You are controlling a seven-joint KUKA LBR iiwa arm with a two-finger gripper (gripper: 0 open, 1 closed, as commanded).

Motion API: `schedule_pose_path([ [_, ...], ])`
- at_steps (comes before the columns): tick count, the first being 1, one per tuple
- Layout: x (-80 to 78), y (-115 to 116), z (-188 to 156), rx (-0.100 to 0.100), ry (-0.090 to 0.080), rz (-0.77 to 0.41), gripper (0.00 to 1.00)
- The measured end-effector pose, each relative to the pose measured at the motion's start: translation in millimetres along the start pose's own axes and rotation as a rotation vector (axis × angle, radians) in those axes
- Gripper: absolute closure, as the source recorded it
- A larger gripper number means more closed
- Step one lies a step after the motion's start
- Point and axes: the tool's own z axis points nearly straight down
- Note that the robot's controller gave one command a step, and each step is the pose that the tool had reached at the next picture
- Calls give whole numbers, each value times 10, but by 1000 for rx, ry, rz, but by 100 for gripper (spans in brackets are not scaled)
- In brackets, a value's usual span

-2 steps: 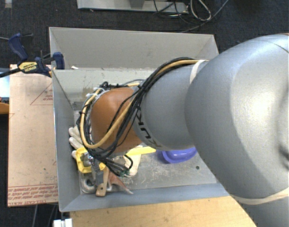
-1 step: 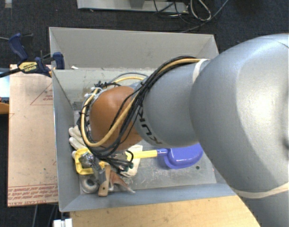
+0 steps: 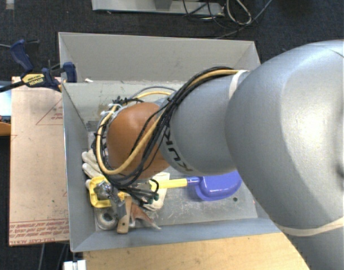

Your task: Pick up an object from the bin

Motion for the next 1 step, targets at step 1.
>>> schedule_pose_path([
  [1, 31, 0, -1025, -1, 3, -20, 100],
])
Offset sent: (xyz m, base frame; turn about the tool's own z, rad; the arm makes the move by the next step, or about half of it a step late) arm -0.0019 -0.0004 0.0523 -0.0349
